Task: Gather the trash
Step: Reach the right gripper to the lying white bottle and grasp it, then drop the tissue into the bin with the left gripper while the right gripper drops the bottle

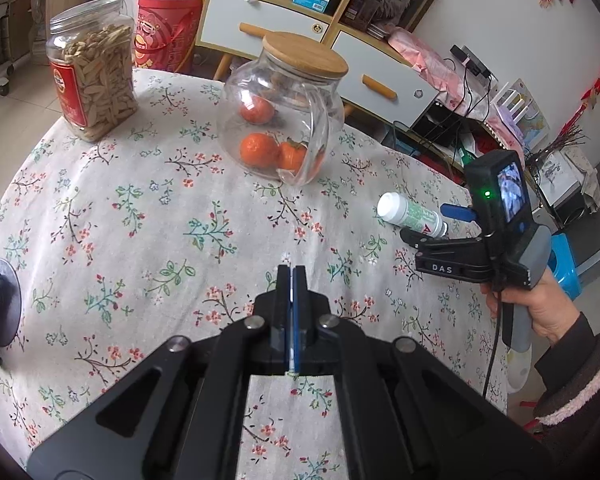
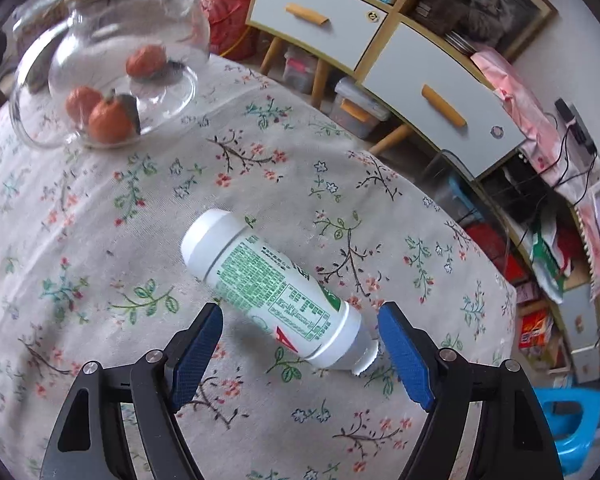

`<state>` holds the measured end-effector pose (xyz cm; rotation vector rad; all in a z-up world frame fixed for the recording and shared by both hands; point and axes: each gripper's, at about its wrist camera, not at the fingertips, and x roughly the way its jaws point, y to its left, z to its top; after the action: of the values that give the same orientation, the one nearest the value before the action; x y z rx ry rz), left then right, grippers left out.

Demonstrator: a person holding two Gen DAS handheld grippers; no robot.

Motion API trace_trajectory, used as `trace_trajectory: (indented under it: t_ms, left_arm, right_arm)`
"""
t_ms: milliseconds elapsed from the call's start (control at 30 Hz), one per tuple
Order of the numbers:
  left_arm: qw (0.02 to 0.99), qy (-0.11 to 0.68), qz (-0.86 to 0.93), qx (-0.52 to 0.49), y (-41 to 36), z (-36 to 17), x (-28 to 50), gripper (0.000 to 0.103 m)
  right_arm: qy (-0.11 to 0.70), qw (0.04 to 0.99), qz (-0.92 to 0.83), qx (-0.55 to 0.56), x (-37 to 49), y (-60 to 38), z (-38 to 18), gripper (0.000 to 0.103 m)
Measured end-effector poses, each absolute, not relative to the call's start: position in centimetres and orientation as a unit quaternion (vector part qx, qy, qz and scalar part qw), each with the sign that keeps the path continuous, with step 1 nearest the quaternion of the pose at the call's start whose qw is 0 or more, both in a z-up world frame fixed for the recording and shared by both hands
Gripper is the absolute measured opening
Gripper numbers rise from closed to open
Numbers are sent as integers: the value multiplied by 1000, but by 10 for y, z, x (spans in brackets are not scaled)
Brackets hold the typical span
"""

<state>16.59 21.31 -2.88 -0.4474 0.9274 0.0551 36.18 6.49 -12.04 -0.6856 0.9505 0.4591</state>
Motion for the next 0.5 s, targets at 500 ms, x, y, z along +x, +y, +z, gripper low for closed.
trace_trajectory:
  t_ms: [500]
  left_arm:
    - [867,444,8,-225,199,-29,160,1]
  right_arm:
    - [465,815,247,-242,296,25,-105,42]
